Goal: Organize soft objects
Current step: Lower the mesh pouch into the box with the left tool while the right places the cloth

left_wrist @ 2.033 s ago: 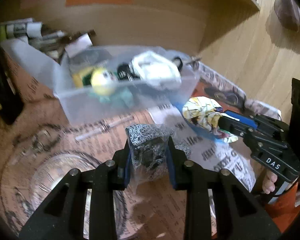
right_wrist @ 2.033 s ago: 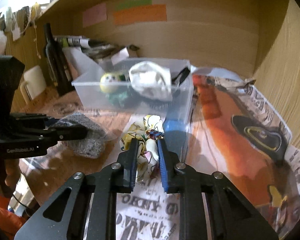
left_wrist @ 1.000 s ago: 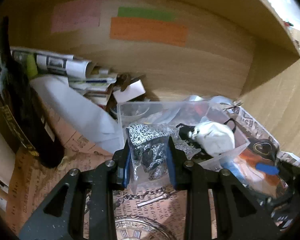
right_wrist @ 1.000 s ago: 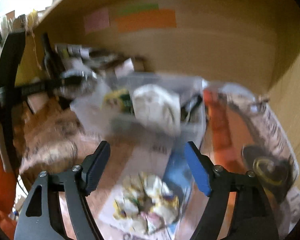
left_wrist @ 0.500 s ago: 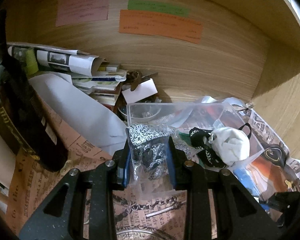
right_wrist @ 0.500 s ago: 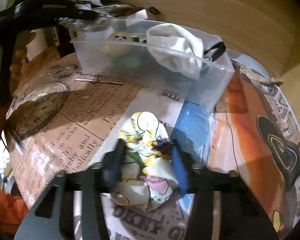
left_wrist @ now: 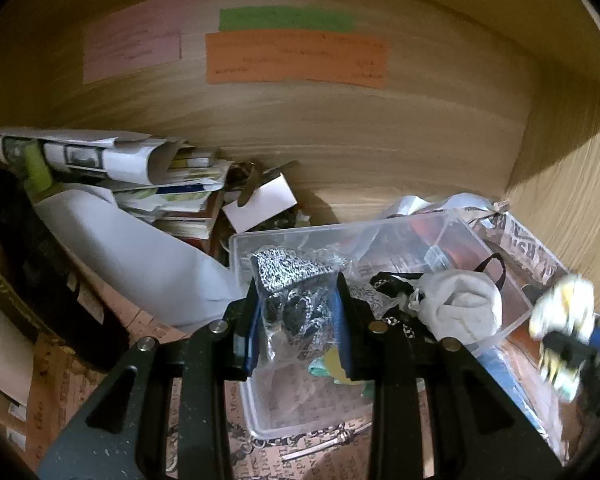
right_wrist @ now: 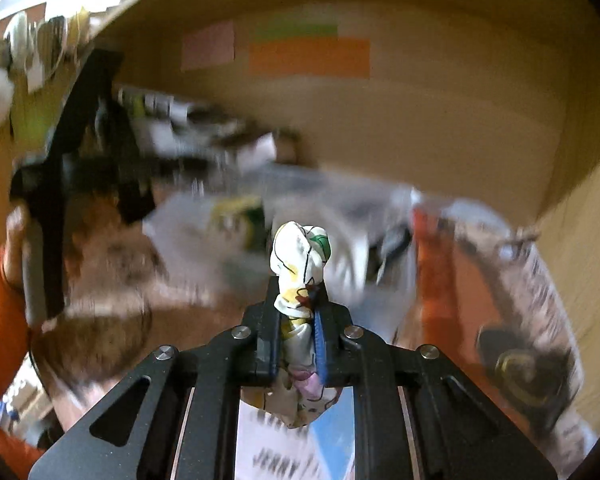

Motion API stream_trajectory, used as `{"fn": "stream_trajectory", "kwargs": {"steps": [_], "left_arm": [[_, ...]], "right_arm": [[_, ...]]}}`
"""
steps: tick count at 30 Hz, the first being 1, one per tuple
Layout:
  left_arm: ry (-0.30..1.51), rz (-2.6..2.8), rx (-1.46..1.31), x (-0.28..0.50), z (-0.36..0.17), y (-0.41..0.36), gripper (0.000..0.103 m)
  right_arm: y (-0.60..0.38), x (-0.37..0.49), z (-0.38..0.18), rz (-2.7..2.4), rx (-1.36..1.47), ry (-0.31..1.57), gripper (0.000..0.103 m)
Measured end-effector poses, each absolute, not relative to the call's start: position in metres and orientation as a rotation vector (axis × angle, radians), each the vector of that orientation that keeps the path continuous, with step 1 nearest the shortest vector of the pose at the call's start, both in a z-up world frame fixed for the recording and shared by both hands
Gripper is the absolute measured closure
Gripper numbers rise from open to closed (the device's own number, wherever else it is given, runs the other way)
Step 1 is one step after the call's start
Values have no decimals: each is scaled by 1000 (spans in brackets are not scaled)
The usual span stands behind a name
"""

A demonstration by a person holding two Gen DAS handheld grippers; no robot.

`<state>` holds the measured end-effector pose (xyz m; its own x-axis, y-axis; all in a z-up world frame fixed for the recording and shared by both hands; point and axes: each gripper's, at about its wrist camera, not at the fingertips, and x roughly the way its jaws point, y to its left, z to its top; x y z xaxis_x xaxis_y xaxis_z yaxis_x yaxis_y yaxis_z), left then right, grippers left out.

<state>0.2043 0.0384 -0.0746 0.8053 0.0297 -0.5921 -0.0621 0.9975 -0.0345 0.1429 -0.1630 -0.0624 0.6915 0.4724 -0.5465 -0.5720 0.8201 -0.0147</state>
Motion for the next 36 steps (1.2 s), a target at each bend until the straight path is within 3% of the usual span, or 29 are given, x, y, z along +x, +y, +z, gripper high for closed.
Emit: {"fn": "stream_trajectory", "kwargs": {"steps": [7, 14, 16, 19, 22, 25, 27, 29, 36], "left_arm": [[666, 54, -45, 215, -86, 36, 73], [677, 60, -11, 219, -92, 32, 71], [678, 59, -4, 217, -92, 31, 68], [686, 54, -8, 216, -93, 33, 54], [678, 63, -22, 210, -93, 35, 40], [669, 58, -29, 202, -90, 36, 38], [660, 58, -25, 197, -87, 36, 38], [642, 58, -25, 190, -81, 36, 35], [543, 42, -40, 157, -50, 33, 31]], "right_arm": [[-140, 175, -44, 597, -170, 488, 91], [-110, 206, -59, 633, -186, 545, 91], [-102, 213, -70, 634, -204, 577, 91], [-98, 221, -84, 627, -213, 630, 89], [-97, 224, -91, 625, -217, 672, 83], [-99, 226, -92, 626, -206, 686, 63], [-102, 224, -89, 618, -201, 674, 45], [-104, 221, -85, 601, -201, 648, 39], [-120, 206, -58, 586, -178, 566, 36]]}}
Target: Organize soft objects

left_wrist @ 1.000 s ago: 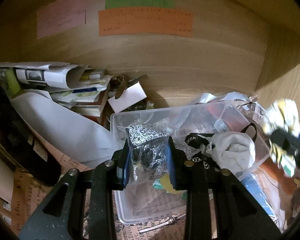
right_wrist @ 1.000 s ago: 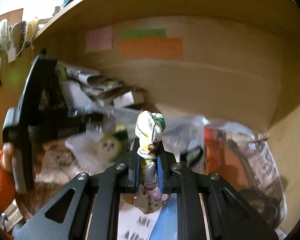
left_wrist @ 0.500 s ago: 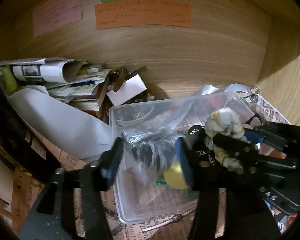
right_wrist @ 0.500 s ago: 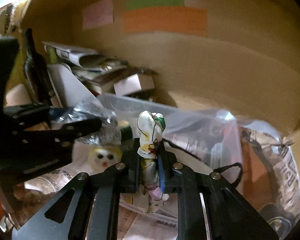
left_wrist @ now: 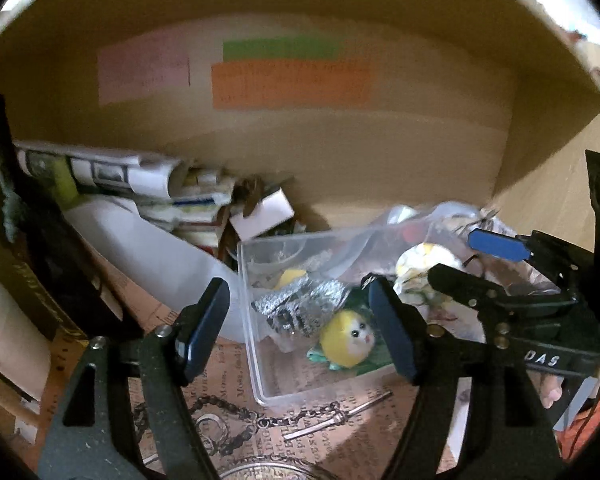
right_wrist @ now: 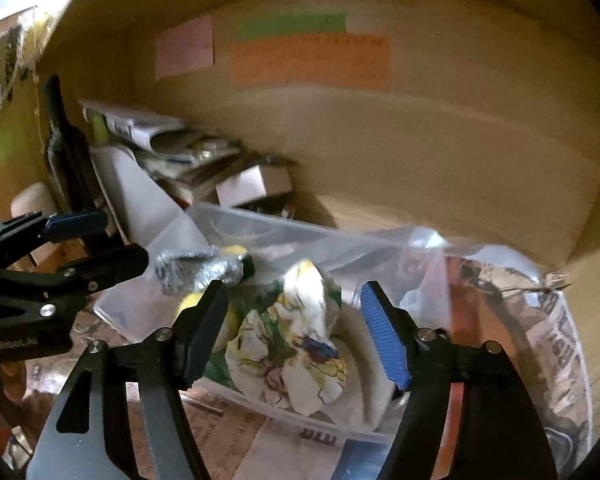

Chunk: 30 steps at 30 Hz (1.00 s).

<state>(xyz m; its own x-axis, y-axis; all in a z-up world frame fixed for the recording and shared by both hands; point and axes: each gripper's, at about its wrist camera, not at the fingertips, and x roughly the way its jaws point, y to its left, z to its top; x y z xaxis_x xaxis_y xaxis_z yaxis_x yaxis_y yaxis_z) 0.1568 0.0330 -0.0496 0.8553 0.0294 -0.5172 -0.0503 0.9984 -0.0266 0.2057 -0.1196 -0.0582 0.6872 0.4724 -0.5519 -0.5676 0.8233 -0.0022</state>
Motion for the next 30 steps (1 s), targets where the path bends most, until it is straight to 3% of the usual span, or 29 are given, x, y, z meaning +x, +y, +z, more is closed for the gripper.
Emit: {"fn": "stream_trajectory", "kwargs": {"steps": [15, 18, 21, 23, 30], "left_arm": [[279, 21, -26, 64, 9, 14, 23], [244, 13, -39, 54, 14, 14, 10], [210, 22, -39, 40, 18, 11, 7], [195, 17, -34, 33, 21, 9, 4], [184, 12, -31, 21, 21, 4, 1]], "right_arm": [[-177, 118, 21, 594, -78, 274, 28], [-184, 104, 28, 589, -69, 234, 14], [-189, 93, 33, 587, -54, 204, 9], [-191, 88, 33, 586, -41, 189, 0], [-192, 75, 32, 577, -46, 179, 0]]}}
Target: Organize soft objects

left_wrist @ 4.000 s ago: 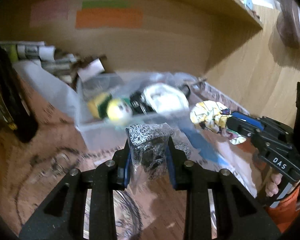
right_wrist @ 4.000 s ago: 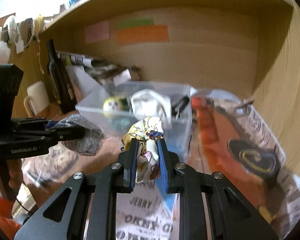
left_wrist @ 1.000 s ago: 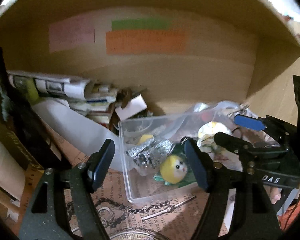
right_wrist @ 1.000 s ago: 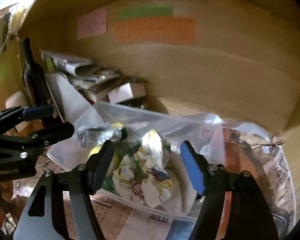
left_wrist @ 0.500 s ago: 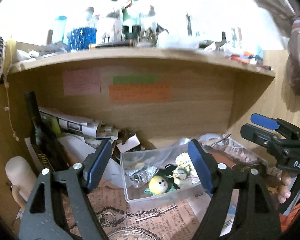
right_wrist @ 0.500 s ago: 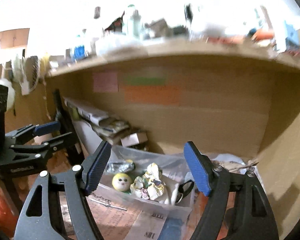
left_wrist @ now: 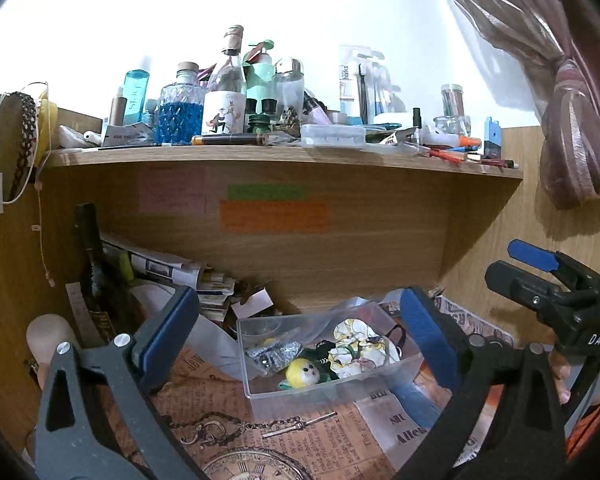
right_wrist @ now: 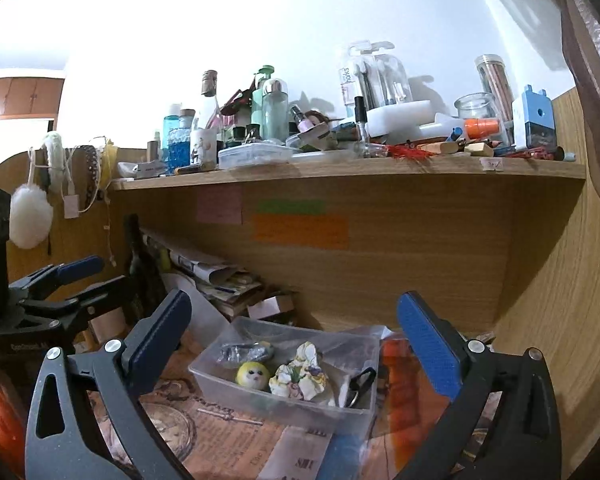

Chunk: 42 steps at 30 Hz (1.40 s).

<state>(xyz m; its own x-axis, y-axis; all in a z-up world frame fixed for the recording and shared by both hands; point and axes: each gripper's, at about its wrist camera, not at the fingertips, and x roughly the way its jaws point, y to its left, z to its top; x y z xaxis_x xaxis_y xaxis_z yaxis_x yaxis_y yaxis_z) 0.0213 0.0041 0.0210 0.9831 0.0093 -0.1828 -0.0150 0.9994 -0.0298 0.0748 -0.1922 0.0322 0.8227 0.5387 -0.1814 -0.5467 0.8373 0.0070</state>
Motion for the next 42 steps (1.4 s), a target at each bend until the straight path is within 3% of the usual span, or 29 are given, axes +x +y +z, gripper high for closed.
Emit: {"fn": "stream_trajectory", "kwargs": {"steps": [42], "left_arm": [[181, 7, -15, 19, 19, -4, 0]], "right_arm": [[-190, 67, 29, 591, -40, 174, 0]]}}
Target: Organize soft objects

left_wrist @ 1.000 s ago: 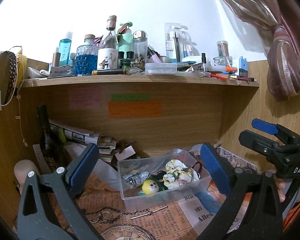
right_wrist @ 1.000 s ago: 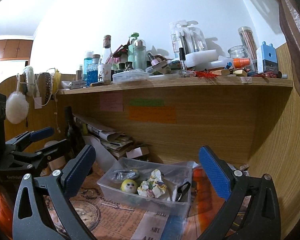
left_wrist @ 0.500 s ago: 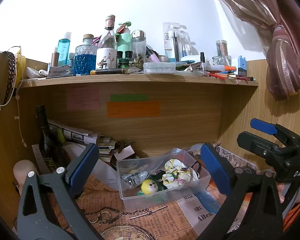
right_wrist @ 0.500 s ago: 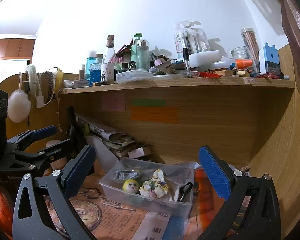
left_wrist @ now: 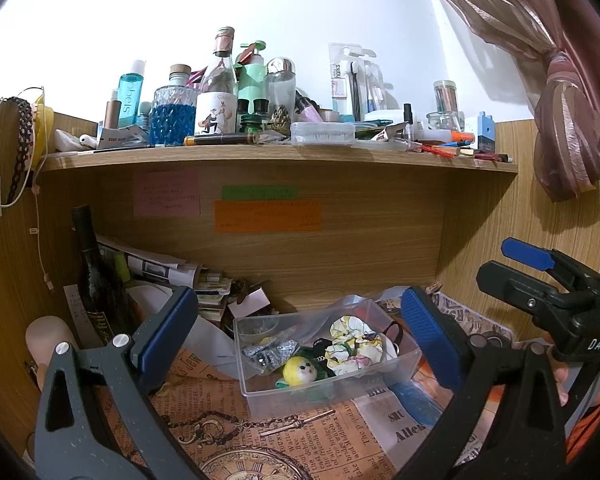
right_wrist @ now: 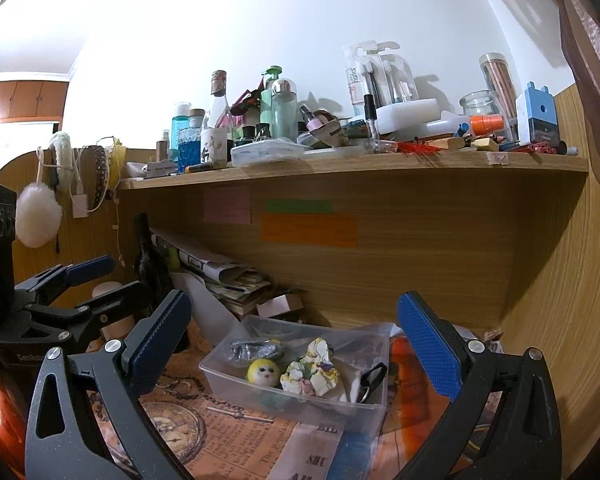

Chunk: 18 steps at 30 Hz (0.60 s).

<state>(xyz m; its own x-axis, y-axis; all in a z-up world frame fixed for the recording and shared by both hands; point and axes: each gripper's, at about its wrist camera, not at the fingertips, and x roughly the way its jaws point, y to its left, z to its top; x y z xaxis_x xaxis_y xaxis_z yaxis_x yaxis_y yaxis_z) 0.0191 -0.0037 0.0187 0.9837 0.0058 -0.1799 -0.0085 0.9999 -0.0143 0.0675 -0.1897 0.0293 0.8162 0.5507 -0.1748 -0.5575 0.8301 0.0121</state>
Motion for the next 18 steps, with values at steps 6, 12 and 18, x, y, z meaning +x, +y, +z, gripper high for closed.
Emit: {"fn": "stream_trajectory", "kwargs": {"steps": [6, 12, 18], "left_arm": [[180, 8, -15, 19, 19, -4, 0], [180, 8, -18, 19, 18, -3, 0], [180, 2, -15, 19, 18, -2, 0]], "right_arm": [[-190, 68, 29, 585, -37, 175, 0], [-190, 68, 28, 580, -35, 176, 0], [-190, 69, 27, 578, -31, 178, 0]]}}
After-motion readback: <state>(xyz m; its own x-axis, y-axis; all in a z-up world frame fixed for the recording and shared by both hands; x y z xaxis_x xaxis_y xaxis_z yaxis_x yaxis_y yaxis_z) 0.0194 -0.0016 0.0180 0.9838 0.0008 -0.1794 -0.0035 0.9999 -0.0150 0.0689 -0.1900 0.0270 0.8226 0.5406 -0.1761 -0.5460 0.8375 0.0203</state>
